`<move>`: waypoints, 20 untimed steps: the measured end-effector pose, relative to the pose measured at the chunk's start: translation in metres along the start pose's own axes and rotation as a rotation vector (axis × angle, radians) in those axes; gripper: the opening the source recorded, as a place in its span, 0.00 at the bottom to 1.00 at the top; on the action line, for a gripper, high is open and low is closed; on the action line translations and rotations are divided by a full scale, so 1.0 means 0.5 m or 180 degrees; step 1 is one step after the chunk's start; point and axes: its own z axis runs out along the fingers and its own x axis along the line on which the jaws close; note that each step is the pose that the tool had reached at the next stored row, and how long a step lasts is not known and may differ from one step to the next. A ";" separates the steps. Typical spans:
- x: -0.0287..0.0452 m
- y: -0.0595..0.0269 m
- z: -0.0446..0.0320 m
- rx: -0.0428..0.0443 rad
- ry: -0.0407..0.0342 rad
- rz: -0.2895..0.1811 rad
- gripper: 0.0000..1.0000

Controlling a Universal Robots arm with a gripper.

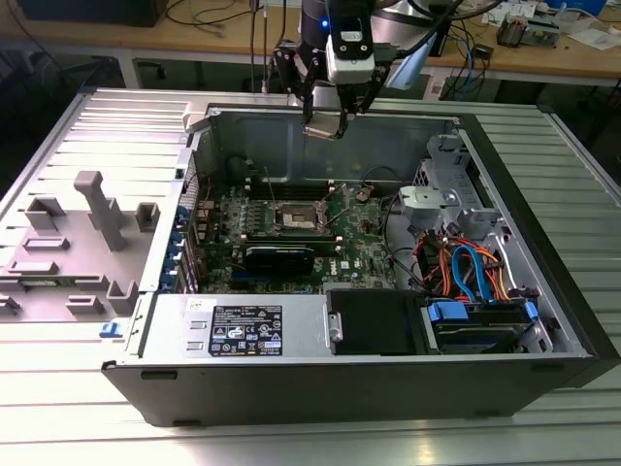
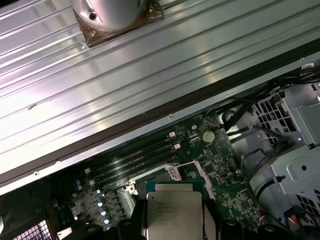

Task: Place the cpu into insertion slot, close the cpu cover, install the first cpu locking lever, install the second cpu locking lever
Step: 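Place the cpu into insertion slot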

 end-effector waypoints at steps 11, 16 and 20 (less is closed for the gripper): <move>-0.002 -0.005 0.017 -0.0008 -0.0045 0.0526 0.54; -0.003 -0.006 0.022 -0.0012 -0.0064 0.0756 0.54; -0.003 -0.006 0.023 -0.0012 -0.0069 0.0820 0.54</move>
